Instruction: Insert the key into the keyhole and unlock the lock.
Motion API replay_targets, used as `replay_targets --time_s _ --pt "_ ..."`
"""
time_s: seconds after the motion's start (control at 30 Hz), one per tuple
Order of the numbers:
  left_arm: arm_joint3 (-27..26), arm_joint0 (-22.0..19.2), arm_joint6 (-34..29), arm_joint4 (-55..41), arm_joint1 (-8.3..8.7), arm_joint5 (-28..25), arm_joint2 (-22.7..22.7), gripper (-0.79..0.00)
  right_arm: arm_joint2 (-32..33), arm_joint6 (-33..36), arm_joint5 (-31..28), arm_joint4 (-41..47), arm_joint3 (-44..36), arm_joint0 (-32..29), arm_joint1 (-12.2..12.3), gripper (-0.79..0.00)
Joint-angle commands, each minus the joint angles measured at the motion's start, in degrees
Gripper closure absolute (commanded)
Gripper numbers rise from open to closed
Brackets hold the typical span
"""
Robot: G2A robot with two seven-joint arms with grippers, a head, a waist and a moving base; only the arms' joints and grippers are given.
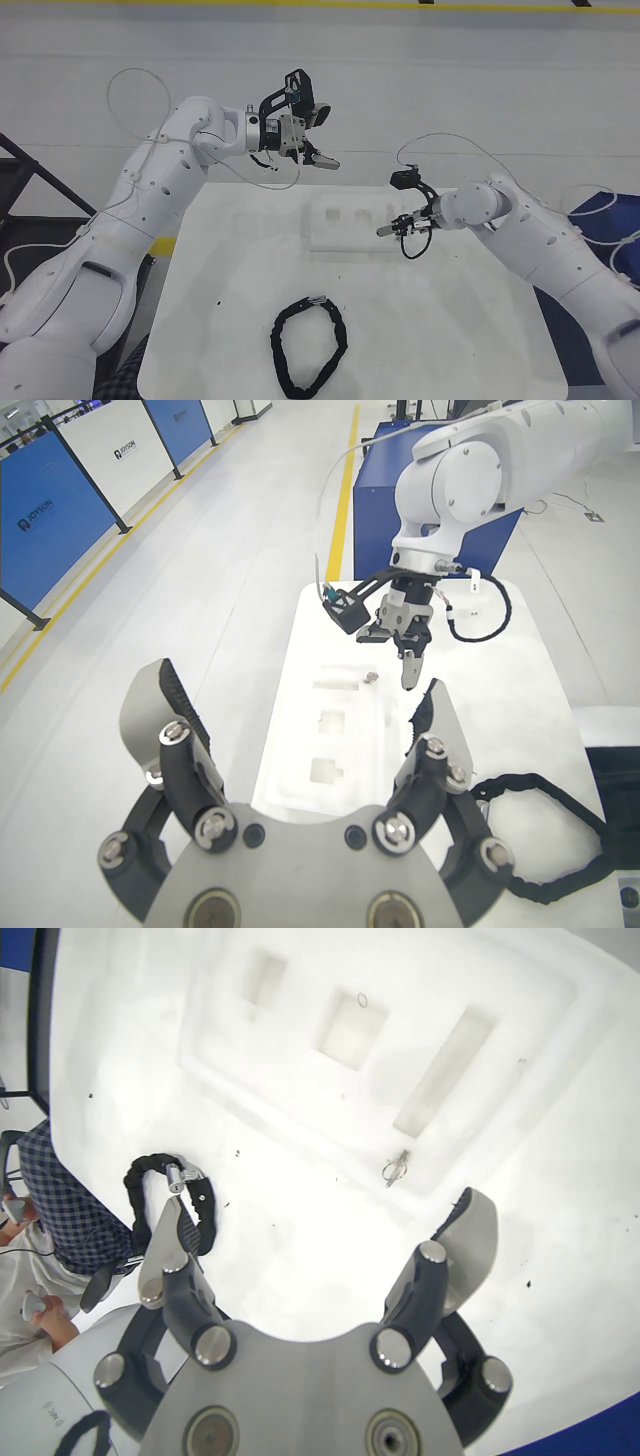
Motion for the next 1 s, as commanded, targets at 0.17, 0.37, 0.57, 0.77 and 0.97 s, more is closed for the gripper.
replay_targets --time_s 0.17,0.37,0.57,0.77,0.97 --pt "0.0 0.0 0.0 0.0 0.0 0.0 0.0 -0.785 -1.2 -2.94 4.51 -2.22 2.6 -1.04 -2.42 -0.785" --pt "0.0 0.0 0.0 0.0 0.0 0.0 0.0 -0.785 -1.19 -4.63 5.83 -2.79 5.67 -1.6 -4.13 -0.785" --pt "0.0 0.0 0.0 0.0 0.0 0.0 0.0 -0.785 -1.19 -4.22 5.06 -4.17 6.58 -1.52 -4.58 -0.785" --pt "0.0 0.0 0.0 0.0 0.0 0.0 0.0 -0.785 -1.19 -4.22 5.06 -4.17 6.58 -1.52 -4.58 -0.785" --pt "0.0 0.0 0.0 0.0 0.0 0.0 0.0 -0.785 -1.19 -4.22 5.06 -4.17 6.58 -1.52 -4.58 -0.785"
